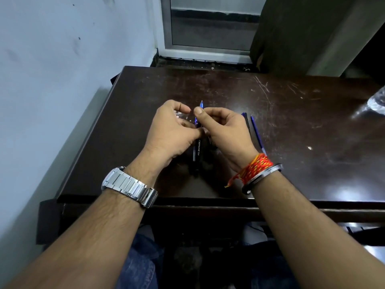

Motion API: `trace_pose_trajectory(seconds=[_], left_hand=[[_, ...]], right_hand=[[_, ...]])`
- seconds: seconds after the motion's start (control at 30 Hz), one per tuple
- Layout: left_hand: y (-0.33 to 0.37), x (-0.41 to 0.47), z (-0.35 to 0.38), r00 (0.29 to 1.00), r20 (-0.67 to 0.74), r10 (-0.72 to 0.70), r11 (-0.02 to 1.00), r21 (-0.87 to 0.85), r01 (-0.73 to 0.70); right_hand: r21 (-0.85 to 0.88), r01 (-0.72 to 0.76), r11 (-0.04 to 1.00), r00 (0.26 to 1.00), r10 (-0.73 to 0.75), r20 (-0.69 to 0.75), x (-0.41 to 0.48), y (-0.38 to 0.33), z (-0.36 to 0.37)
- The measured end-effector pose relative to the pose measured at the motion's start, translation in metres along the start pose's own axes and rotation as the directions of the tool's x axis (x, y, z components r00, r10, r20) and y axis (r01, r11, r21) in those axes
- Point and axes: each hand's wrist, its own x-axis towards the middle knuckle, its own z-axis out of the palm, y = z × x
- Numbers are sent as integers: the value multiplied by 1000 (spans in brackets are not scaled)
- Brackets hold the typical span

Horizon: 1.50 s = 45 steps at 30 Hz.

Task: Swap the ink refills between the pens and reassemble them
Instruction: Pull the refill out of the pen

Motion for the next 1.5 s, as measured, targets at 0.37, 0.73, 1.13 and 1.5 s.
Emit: trace_pose_trajectory(seconds=[0.37, 0.73, 1.13, 1.5], left_hand=[[-1, 1, 0, 1000, 12, -29, 999, -28, 29], [1, -1, 1, 1000, 0, -16, 1000, 3, 16], [2, -2, 2, 1000, 18, -26, 1000, -5, 26], [2, -2, 2, 1000, 4, -17, 1000, 1, 17]], right_hand=[[93, 13, 996, 1000, -11, -24, -1, -2, 2], [99, 0, 995, 1000, -1, 5, -4, -2, 4], [188, -44, 981, 999, 44, 5, -2, -6, 4], [104, 12, 995, 1000, -9, -30, -2, -1, 6]])
